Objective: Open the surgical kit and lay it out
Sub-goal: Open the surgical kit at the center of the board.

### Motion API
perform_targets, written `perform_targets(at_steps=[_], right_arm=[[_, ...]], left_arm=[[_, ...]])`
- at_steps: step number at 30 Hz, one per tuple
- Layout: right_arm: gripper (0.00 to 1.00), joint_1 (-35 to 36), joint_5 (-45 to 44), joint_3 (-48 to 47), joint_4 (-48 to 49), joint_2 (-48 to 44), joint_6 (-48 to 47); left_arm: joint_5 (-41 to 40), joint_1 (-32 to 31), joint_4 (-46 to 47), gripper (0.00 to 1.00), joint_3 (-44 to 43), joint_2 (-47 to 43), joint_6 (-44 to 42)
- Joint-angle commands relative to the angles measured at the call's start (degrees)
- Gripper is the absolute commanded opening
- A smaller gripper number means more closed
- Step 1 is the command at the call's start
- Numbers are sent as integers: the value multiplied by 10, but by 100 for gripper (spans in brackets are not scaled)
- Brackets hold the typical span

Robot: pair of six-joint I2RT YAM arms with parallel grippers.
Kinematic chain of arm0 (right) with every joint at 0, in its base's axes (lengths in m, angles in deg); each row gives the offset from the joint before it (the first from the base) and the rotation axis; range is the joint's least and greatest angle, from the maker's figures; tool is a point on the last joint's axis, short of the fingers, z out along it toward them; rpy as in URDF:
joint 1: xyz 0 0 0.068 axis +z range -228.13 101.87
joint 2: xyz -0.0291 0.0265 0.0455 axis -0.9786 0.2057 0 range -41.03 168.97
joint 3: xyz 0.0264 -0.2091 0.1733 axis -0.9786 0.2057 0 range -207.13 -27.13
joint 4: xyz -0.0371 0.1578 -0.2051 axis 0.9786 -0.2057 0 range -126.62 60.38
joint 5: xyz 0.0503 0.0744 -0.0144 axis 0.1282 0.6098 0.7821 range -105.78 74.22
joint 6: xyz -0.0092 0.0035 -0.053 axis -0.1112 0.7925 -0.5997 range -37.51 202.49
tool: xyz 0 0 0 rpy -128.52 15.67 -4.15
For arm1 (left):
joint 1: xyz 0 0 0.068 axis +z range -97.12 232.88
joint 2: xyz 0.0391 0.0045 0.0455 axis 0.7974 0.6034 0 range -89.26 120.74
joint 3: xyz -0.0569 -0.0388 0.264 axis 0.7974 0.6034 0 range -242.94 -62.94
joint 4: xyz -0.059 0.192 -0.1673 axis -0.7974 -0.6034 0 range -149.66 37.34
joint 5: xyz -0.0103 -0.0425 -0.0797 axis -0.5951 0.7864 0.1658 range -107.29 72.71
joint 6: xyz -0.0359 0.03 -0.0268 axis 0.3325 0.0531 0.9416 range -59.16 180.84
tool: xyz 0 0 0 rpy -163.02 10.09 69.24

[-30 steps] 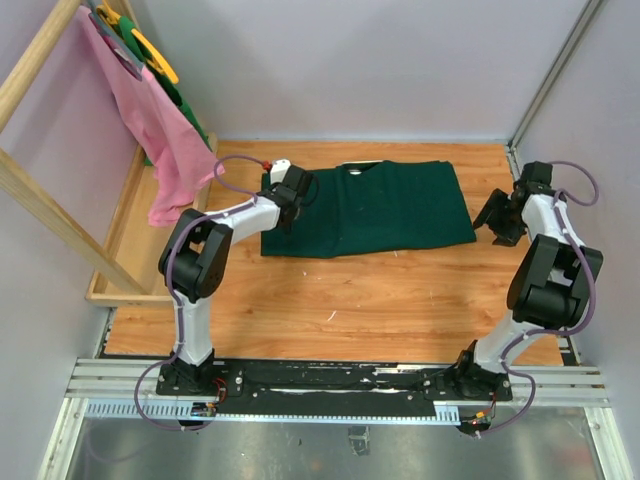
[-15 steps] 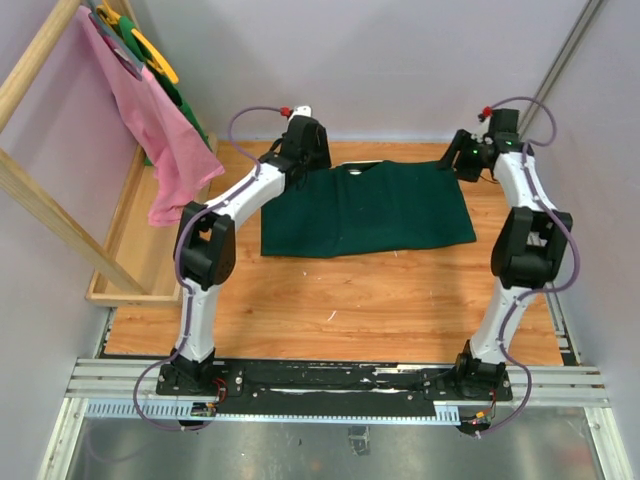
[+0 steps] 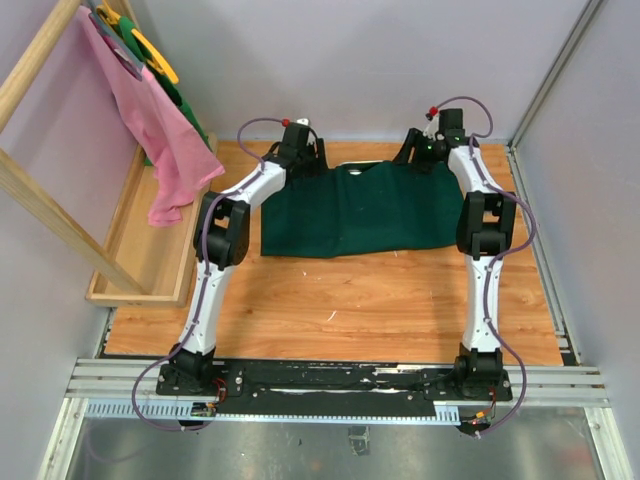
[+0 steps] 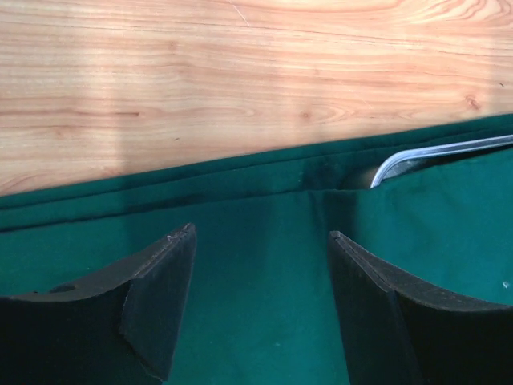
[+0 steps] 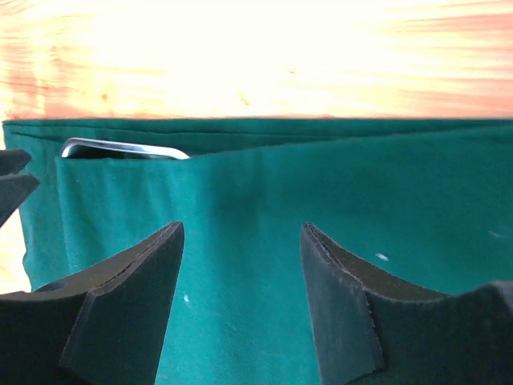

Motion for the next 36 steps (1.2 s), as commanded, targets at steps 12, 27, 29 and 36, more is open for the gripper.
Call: perform_targets(at_steps=[12, 27, 29, 36], right_arm=[[37, 38, 28, -4, 56, 34, 23], [12, 39, -7, 58, 89, -38, 3], [13, 39, -4, 74, 104, -54, 4], [14, 41, -1, 87, 117, -74, 4]], left_arm=[[87, 2, 84, 65, 44, -17, -2], [68, 2, 84, 64, 55, -31, -5], [66, 2, 82, 64, 55, -35, -7], [61, 2, 83, 64, 60, -47, -6]])
